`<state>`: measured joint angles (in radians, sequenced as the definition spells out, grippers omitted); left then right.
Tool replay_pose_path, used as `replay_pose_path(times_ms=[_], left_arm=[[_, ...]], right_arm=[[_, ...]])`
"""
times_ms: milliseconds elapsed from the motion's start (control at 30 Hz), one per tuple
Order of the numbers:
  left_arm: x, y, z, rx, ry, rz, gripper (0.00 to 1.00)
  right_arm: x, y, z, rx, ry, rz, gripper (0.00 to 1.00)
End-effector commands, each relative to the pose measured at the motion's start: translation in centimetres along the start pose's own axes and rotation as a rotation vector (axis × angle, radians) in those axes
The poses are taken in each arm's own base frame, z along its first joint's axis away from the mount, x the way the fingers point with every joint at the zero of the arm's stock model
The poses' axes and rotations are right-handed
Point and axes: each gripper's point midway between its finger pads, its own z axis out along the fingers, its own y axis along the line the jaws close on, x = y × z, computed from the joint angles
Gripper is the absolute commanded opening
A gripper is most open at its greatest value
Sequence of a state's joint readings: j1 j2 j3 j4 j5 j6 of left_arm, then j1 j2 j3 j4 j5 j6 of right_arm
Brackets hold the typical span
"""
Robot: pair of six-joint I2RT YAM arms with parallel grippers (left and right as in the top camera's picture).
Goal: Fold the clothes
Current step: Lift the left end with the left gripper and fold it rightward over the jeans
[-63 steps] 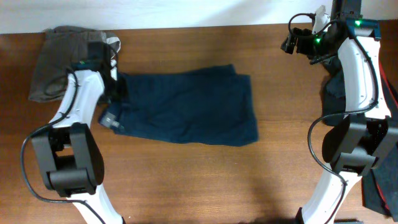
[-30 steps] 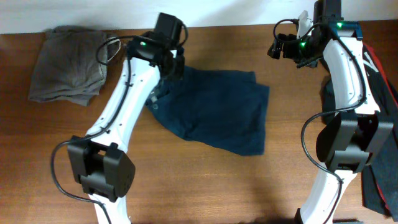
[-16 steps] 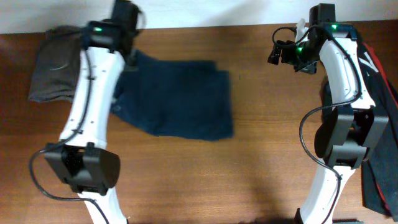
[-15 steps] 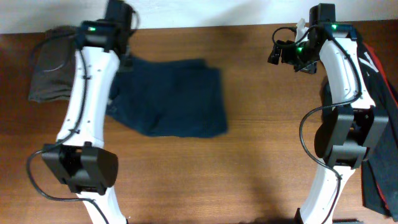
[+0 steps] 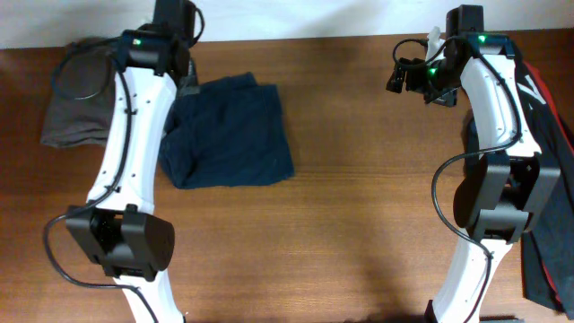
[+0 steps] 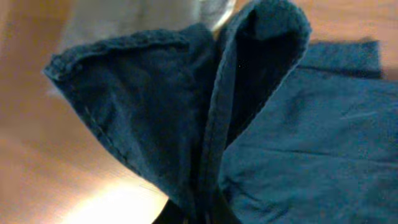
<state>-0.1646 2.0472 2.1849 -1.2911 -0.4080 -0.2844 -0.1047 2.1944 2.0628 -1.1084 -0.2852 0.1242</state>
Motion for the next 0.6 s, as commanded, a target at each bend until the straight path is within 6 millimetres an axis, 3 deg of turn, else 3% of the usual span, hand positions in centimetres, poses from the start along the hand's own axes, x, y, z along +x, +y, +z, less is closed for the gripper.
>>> replay_pose_path(times_ms=[0, 133, 200, 333, 467, 567], left_arm=[[0.3, -3.3, 1.9, 0.115, 0.045, 0.007, 0.00], [1.2, -4.8, 3.6, 0.127, 0.089, 0.031, 0.00], [1.0, -5.3, 3.4, 0.134, 0.075, 0.035, 0.00], [-0.1, -6.7, 1.5, 0.166, 0.017, 0.050, 0.00], [-2.3, -8.5, -1.9, 0.219, -0.085, 0.062, 0.00], [-3.1, -9.9, -2.9, 0.249, -0.135, 0.062, 0.00]], right_arm=[[0.3, -0.2, 0.3, 0.010, 0.011, 0.004, 0.99], [0.2, -0.1, 0.3, 0.005, 0.010, 0.008, 0.99], [0.3, 0.0, 0.4, 0.002, 0.012, 0.009, 0.99], [0.5, 0.4, 0.8, 0.001, 0.021, 0.001, 0.99], [0.6, 1.0, 1.4, -0.004, 0.029, -0.012, 0.99], [0.8, 1.8, 1.8, -0.008, 0.033, -0.020, 0.99]])
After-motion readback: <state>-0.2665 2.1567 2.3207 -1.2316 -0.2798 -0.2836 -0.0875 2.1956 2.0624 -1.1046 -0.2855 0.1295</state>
